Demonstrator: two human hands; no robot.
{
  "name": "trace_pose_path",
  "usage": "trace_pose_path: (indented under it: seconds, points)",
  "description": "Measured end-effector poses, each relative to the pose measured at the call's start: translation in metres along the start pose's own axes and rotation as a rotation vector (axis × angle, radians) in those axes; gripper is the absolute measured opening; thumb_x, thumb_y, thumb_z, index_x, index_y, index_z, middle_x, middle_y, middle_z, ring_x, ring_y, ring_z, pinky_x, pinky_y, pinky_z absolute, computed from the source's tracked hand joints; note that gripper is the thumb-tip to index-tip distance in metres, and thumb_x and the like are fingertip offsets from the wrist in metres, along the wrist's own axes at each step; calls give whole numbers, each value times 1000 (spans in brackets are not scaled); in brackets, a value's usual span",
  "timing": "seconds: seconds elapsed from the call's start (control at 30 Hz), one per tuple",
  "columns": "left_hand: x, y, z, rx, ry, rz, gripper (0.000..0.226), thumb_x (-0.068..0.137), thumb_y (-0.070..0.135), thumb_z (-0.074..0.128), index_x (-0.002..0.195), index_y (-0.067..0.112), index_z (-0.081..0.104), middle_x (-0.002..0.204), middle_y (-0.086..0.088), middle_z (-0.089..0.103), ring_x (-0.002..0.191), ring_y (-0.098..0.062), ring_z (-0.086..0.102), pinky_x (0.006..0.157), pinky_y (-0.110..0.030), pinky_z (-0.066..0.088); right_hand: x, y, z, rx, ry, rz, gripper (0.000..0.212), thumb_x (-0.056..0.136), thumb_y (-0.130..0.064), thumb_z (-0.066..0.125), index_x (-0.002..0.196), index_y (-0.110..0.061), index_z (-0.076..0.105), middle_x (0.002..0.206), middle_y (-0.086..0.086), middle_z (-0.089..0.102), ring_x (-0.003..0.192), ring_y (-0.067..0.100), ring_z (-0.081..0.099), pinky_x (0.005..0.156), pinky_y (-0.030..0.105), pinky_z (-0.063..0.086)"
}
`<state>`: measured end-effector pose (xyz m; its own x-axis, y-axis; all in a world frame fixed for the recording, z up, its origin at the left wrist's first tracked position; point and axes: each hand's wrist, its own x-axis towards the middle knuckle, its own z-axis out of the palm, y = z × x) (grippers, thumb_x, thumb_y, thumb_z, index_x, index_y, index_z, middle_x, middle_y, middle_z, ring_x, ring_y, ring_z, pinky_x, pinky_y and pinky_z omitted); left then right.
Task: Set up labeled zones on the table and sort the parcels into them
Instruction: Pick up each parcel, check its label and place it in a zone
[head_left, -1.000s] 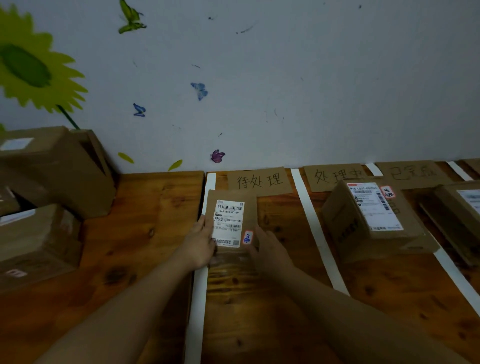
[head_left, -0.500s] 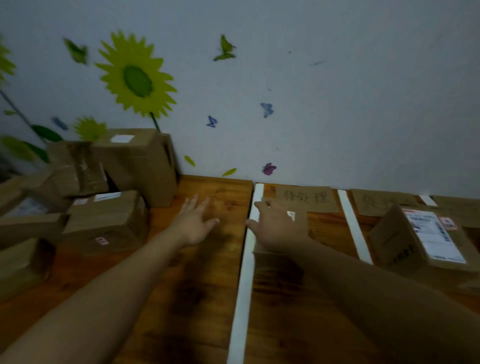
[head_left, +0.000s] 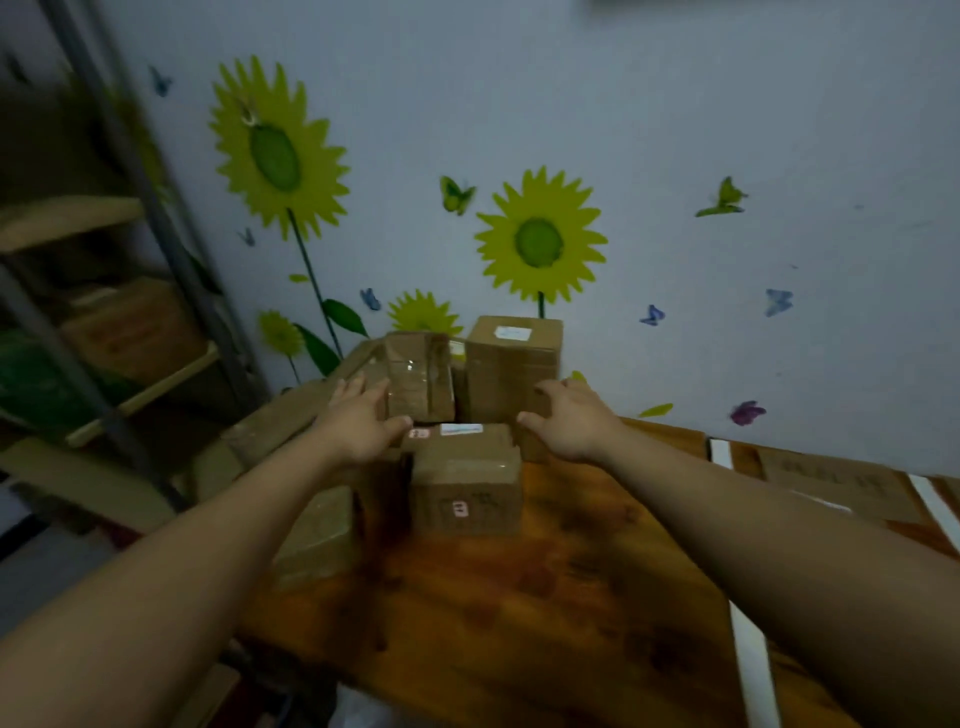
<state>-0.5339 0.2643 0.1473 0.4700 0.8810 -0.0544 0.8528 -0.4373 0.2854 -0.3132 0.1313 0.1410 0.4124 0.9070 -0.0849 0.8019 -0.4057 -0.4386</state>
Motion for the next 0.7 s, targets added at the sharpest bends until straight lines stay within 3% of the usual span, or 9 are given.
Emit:
trace_pose_path:
  seconds: [0.17, 0.4, 0.57, 0.7]
  points:
    - [19, -32, -19, -94, 7, -18, 74, 92, 51, 48, 152, 27, 14, 160, -8, 5, 146, -31, 5, 118, -44, 12, 31, -33, 4, -71, 15, -4, 67, 96, -52, 46, 150, -17, 29, 150, 14, 33, 135, 33, 36, 111, 40, 33]
    - [81, -1, -17, -132, -55, 108, 75, 91, 52, 50, 151, 24, 16, 160, -4, 2, 147, -25, -1, 119, -43, 7, 95, -25, -1, -71, 76, 58, 65, 97, -49, 47, 150, -17, 30, 150, 17, 33, 136, 35, 36, 111, 41, 32]
    - [149, 46, 0, -335, -143, 147, 72, 90, 39, 58, 149, 15, 25, 154, -6, 26, 140, -24, 29, 113, -31, 26, 146, 6, 1, -20, 69, 132, 67, 97, -50, 46, 153, -29, 18, 160, 16, 8, 142, 38, 24, 114, 42, 25]
    - [188, 83, 26, -475, -218, 77, 73, 95, 31, 54, 151, 11, 13, 151, -8, 33, 135, -24, 37, 105, -26, 30, 171, 30, 16, 15, 35, 185, 65, 95, -60, 40, 151, -34, 22, 162, 12, -4, 142, 39, 24, 115, 45, 26]
